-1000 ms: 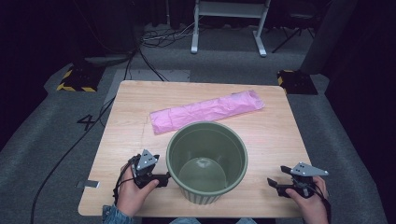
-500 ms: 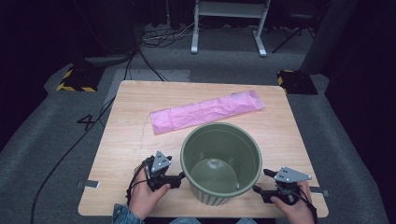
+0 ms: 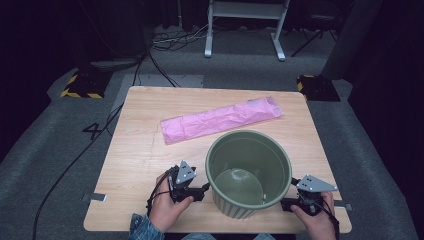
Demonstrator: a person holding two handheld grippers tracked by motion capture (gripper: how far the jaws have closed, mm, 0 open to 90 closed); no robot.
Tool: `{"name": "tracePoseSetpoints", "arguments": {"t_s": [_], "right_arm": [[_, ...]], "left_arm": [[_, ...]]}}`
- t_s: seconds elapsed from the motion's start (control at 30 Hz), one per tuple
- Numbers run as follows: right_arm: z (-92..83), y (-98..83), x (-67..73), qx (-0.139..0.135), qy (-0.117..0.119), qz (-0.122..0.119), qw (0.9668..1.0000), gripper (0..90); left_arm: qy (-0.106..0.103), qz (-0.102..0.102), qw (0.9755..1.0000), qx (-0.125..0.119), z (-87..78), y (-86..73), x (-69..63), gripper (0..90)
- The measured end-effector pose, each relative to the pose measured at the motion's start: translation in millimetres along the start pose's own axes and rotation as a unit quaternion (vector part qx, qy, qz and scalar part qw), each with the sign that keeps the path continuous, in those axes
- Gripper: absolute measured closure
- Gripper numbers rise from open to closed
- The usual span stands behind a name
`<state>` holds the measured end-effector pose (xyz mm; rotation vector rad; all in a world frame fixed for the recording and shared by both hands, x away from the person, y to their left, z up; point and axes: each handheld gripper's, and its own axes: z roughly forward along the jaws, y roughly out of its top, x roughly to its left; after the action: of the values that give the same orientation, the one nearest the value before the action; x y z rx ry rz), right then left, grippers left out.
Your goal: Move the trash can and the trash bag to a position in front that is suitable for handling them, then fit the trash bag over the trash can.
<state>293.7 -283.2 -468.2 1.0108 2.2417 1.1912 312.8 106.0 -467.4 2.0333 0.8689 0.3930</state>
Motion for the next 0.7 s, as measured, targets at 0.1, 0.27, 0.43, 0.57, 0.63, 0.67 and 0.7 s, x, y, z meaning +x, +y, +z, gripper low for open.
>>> {"name": "tracePoseSetpoints", "arguments": {"t_s": [0.1,0.27,0.43,0.57,0.63,0.67,0.7], "right_arm": [[4.6,1.0,-1.0,-0.001,0.002,-0.003,1.0,27.7],[8.6,0.7,-0.6,-0.003,0.019,-0.006,0.9998,27.7],[12.1,1.3,0.0,-0.001,0.023,-0.01,0.9997,26.3],[13.5,-5.7,-6.6,0.013,0.019,-0.001,0.9997,25.7],[14.1,-7.5,-9.9,0.02,0.014,0.001,0.9997,25.5],[14.1,-7.5,-9.9,0.02,0.014,0.001,0.9997,25.5],[15.1,-9.6,-12.6,0.024,0.012,0.003,0.9996,25.5]], "left_arm": [[-0.006,-0.004,1.0,0.0,-2.2,-0.5,2.7,26.7],[-0.002,-0.002,1.0,0.003,-5.2,-1.1,7.5,23.7],[0.005,-0.003,1.0,-0.003,-9.8,0.1,14.1,23.7],[0.014,0.001,0.9999,-0.002,-13.2,2.7,19.8,23.6],[0.022,0.009,0.9997,0.0,-15.9,7.1,27.3,23.5],[0.022,0.009,0.9997,0.0,-15.9,7.1,27.3,23.4],[0.025,0.014,0.9996,-0.001,-15.7,10.3,33.5,23.3]]}}
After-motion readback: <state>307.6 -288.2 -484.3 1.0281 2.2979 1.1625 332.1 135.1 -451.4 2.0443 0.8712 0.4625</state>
